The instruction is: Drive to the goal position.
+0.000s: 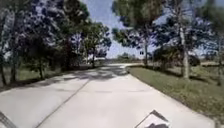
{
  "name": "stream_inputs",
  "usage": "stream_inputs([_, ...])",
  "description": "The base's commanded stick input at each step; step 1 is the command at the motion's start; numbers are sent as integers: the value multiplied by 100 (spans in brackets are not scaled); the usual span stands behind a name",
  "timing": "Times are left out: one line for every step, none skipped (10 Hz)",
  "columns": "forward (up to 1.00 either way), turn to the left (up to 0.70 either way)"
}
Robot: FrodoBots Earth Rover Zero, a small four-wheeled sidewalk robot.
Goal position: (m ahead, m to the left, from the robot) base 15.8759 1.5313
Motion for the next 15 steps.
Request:
stream_inputs([85,7])
stream_inputs([85,34])
stream_inputs([85,34])
stream_inputs([85,34])
stream_inputs([85,34])
stream_inputs([85,34])
stream_inputs([85,13])
stream_inputs([85,0])
stream_inputs([85,0])
stream_inputs([85,0])
stream_inputs([85,0])
stream_inputs([85,0])
stream_inputs([85,0])
stream_inputs([85,0])
stream_inputs([85,0])
